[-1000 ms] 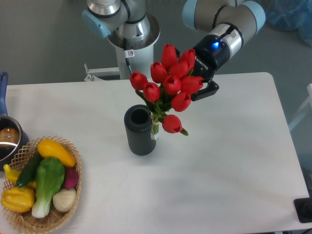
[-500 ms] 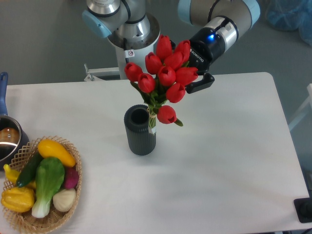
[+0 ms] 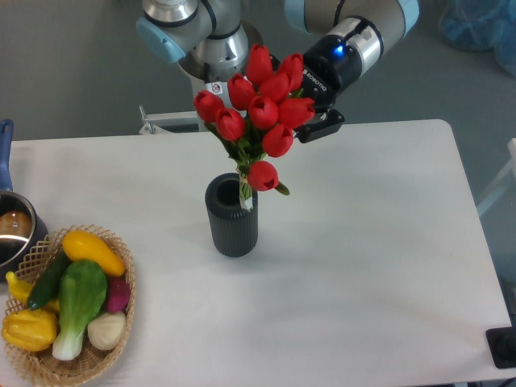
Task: Insert the flowers into the vase
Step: 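Raise the tulips above the vase, stems pointing down over its opening, then lower the tulip stems down into the black vase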
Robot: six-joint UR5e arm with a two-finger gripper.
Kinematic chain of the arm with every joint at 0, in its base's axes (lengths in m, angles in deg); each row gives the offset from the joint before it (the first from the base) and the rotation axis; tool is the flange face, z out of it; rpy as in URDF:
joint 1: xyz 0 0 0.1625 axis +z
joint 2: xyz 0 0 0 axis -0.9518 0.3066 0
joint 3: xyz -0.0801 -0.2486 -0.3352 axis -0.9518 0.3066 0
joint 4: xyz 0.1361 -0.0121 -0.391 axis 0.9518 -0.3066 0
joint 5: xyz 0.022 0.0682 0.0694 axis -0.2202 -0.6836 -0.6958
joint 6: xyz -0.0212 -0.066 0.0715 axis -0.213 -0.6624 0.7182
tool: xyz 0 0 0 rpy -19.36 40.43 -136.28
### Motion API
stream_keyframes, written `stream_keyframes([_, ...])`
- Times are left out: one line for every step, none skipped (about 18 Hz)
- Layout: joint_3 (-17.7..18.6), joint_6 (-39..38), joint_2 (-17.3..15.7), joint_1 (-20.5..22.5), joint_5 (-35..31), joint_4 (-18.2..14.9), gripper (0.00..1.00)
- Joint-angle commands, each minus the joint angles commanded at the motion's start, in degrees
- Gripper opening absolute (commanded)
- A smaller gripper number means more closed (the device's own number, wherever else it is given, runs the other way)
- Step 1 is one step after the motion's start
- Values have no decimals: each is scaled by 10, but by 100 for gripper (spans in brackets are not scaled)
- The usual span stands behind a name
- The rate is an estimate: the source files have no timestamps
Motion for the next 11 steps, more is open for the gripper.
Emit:
stream_keyframes([3, 0, -3, 0, 0, 0, 45])
stream_keyframes([8, 0, -7, 0, 0, 0, 45])
stream_keyframes([13, 0, -11, 0, 0, 0, 45])
stream_keyframes([18, 0, -15, 0, -1, 0, 45])
stream_keyframes([20, 1, -17, 0, -1, 0, 45])
stream_keyframes([22, 0, -19, 0, 0, 0, 45])
stream_keyframes([23, 0, -21, 0, 0, -1, 45])
stream_keyframes([26, 0, -24, 0, 0, -1, 45])
stream_keyframes([30, 0, -25, 1, -1, -1, 45])
stream_keyframes([33, 1, -26, 1, -1, -1, 45])
stream_keyframes([35, 1, -27, 1, -1, -1, 45])
